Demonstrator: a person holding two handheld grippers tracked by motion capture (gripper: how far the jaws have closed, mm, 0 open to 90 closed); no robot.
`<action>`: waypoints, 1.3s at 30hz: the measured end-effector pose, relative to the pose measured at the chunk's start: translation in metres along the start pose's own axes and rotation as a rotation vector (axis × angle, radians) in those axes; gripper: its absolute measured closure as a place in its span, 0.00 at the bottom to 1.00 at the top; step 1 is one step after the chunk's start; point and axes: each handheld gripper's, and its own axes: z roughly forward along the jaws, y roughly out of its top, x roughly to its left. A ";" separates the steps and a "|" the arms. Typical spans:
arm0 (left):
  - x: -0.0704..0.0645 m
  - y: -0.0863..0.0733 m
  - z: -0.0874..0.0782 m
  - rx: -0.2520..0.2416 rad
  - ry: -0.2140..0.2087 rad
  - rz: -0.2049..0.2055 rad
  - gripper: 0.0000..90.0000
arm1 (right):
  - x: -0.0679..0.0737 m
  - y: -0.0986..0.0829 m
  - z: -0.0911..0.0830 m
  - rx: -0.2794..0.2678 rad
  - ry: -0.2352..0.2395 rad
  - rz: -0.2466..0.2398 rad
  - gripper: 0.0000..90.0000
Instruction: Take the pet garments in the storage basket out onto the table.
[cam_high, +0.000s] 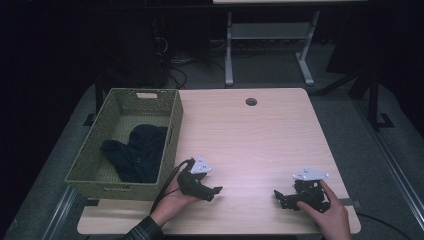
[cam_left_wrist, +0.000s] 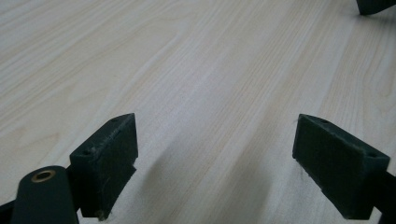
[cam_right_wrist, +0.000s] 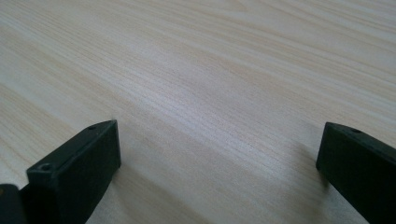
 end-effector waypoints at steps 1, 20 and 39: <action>0.001 0.000 -0.001 -0.008 0.000 -0.004 0.15 | 0.000 0.000 0.000 0.000 0.000 0.000 0.00; 0.001 0.008 -0.009 -0.017 0.001 0.011 0.15 | 0.000 0.000 0.000 0.000 0.001 -0.001 0.00; 0.003 0.020 -0.019 -0.037 -0.008 0.012 0.15 | 0.000 0.000 0.000 0.001 0.001 -0.002 0.00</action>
